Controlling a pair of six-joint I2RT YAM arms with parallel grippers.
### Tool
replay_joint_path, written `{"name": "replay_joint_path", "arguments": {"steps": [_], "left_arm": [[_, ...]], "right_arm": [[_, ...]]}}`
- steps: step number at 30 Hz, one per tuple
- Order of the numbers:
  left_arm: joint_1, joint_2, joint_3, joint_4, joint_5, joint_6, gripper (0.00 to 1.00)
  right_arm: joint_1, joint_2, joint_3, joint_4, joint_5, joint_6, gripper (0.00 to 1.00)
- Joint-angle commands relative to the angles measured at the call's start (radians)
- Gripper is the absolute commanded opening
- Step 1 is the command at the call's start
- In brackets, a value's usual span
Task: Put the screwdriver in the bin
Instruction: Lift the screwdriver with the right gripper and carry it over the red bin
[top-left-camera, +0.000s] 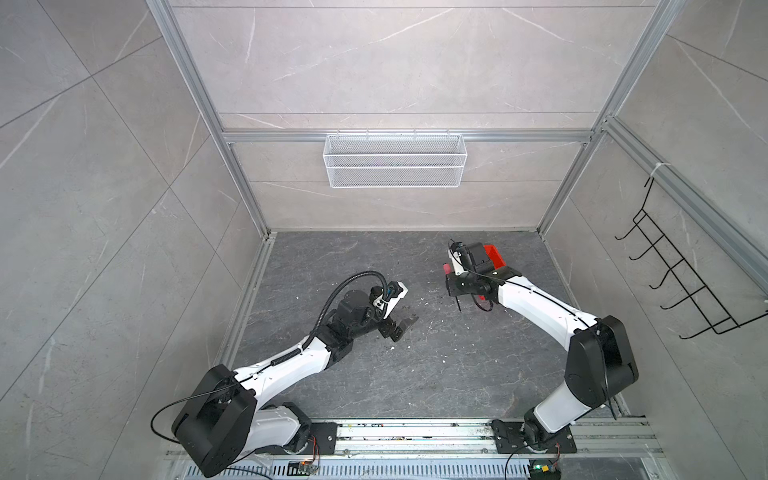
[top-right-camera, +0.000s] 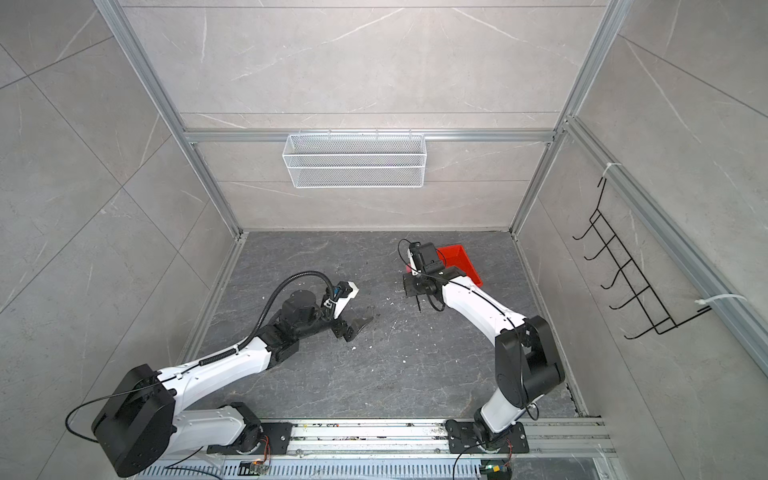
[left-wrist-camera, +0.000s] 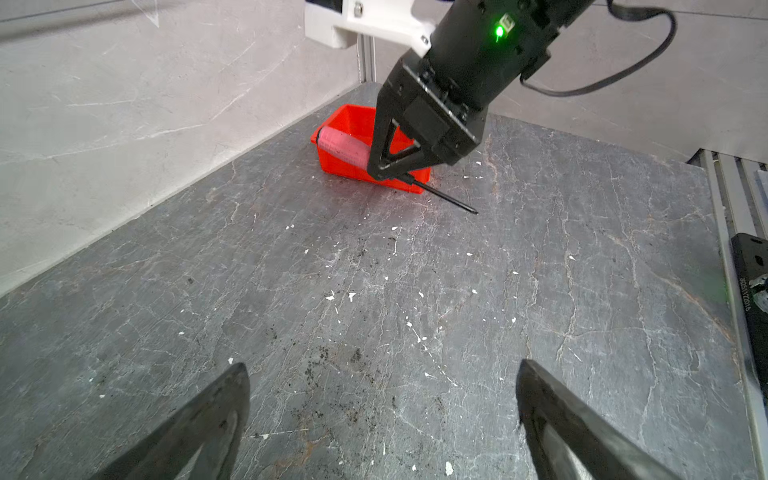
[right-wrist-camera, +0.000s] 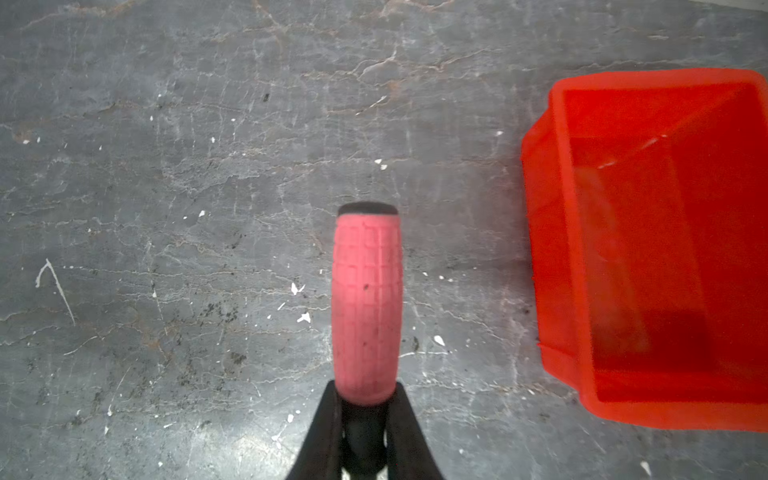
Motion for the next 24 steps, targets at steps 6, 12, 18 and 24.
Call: {"name": "replay_joint_path", "arguments": {"steps": [6,12,18,24], "left_arm": [[-0.01,0.039,0.053,0.107,0.011,0.051,1.0],[-0.011,0.091,0.064,0.158,0.031,0.062,1.0],[-0.015,0.194,0.107,0.259,0.068,0.035,1.0],[-0.028,0.317,0.182,0.333,0.105,0.0,1.0]], "right_arm": [[-0.055,-0.068,-0.029,0.013,0.015,-0.034,0.0],[-0.103,-0.075,-0.041,0.015,0.027,-0.06,0.0],[-0.177,-0.065,-0.04,0.035,0.009,-0.089,0.0],[-0.279,-0.029,-0.013,0.042,-0.068,-0.092,0.0]]}}
